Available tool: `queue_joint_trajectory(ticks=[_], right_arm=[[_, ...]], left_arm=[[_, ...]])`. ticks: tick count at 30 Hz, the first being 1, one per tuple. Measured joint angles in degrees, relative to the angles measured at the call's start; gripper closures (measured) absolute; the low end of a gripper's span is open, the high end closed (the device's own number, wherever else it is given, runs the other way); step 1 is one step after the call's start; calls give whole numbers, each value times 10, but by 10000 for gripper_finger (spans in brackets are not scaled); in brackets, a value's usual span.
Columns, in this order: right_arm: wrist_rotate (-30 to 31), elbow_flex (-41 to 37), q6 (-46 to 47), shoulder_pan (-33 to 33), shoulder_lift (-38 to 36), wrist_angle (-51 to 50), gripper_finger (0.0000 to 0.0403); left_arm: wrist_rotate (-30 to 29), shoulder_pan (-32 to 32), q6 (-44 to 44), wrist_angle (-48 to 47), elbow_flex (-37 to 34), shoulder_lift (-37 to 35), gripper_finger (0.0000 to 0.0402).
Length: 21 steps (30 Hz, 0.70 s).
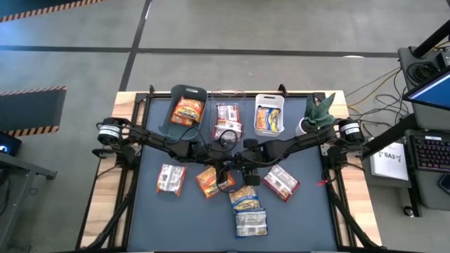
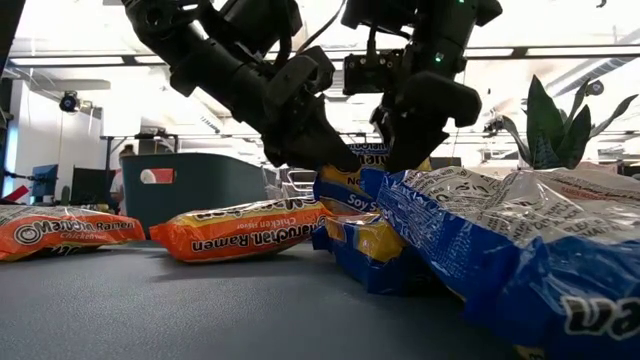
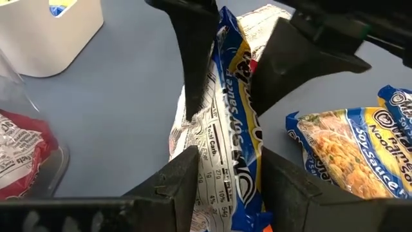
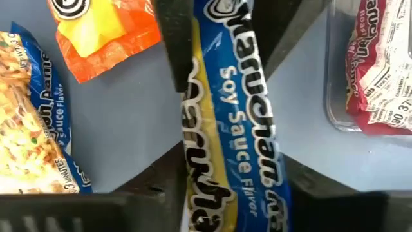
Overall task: Sort Maruchan noodles
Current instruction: Put the blue noodle pack into the white bin
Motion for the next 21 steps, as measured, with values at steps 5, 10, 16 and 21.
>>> queue_joint_trajectory(ticks=[5,10,16,21], right_arm=[[0,0,2,0,-1,-1,299],[-4,0,19,0,-1,-2,282],[-10,0,39,0,-6,-10,292],[-13,6,54,1,-13,-23,299]], left_arm=[[-1,0,11,2,0,-3,259],[-3,0,35,-6,0,-24,223],[-7,0,78,-63,0,-74,183],[-31,0,108,-126,-2,-148,173]])
